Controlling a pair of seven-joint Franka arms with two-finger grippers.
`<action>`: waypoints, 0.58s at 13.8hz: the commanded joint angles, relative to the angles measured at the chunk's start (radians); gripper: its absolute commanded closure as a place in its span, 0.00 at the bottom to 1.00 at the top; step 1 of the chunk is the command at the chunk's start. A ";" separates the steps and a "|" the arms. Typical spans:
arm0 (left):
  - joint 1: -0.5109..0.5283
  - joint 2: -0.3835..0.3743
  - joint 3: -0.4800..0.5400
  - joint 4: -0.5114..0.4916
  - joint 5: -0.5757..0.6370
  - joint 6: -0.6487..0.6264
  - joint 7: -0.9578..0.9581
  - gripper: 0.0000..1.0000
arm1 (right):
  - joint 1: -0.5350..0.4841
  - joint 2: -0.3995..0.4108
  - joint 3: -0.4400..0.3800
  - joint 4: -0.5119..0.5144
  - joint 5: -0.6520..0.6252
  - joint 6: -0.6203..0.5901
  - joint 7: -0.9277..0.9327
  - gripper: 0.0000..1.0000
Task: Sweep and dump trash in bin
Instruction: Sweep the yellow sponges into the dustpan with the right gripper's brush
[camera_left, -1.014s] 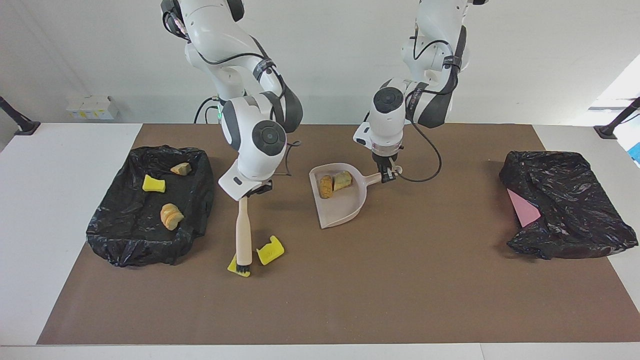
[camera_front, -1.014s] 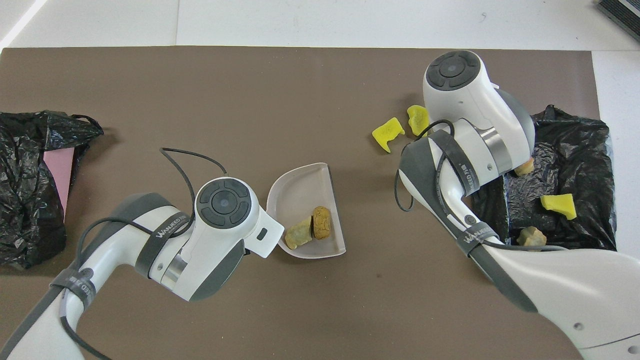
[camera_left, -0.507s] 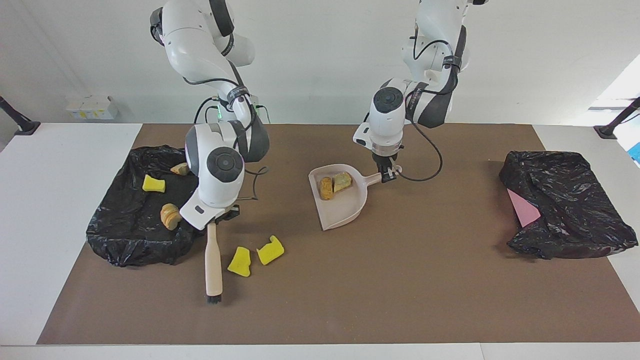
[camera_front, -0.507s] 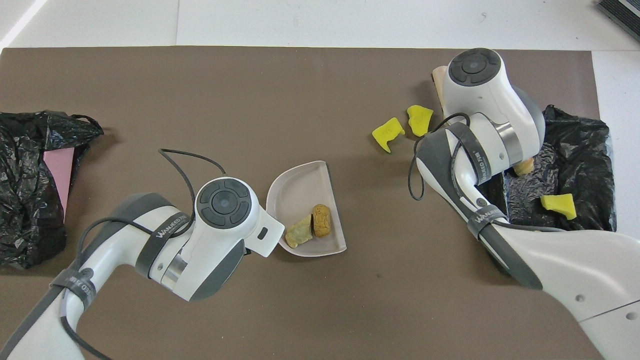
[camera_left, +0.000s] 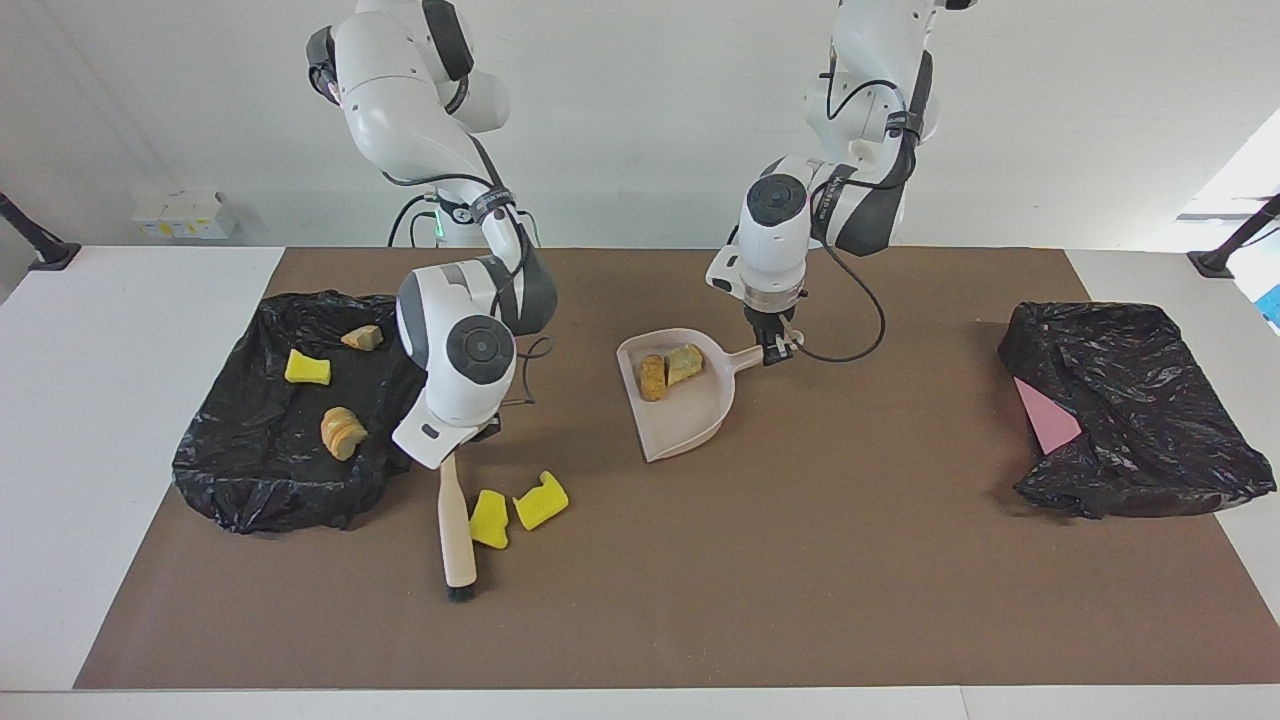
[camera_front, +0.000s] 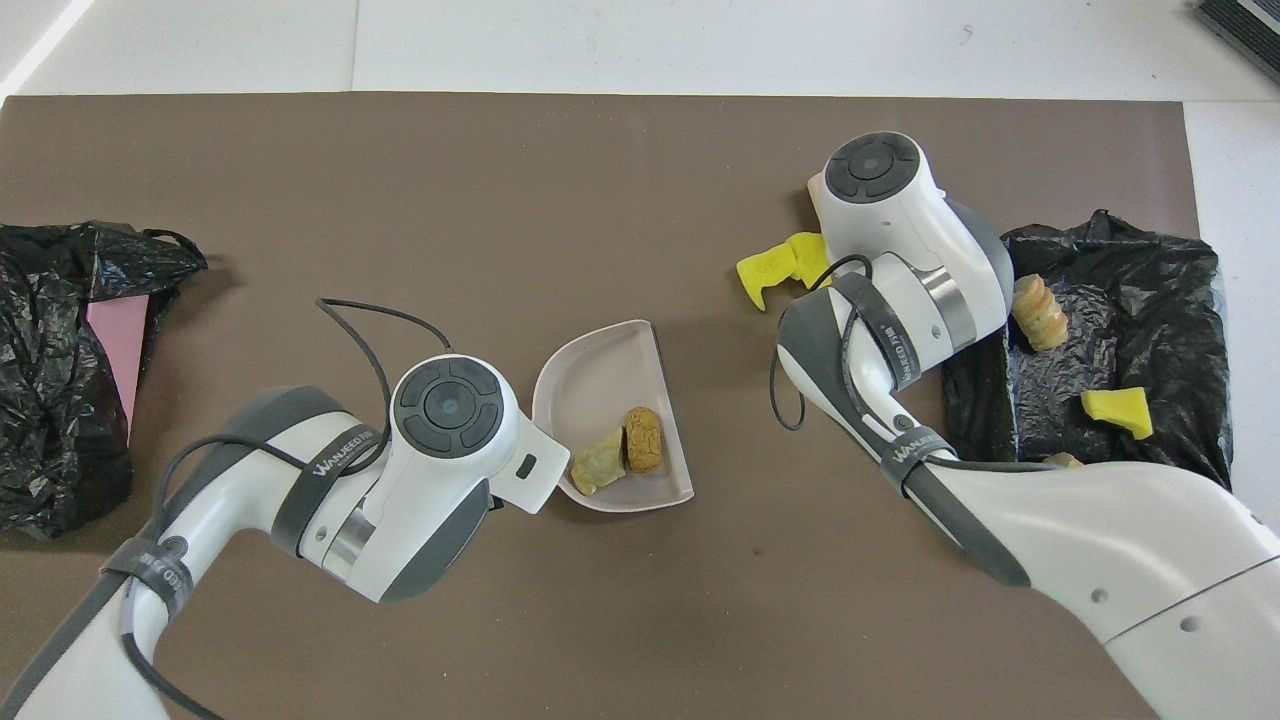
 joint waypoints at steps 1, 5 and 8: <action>-0.012 -0.005 0.005 -0.013 0.006 0.018 -0.055 1.00 | 0.041 -0.058 0.005 -0.088 0.092 0.015 -0.041 1.00; -0.015 -0.006 0.004 -0.017 0.006 0.022 -0.082 1.00 | 0.151 -0.113 0.005 -0.150 0.178 0.002 -0.027 1.00; -0.015 -0.006 0.002 -0.019 0.000 0.024 -0.110 1.00 | 0.210 -0.164 0.005 -0.227 0.249 0.006 -0.023 1.00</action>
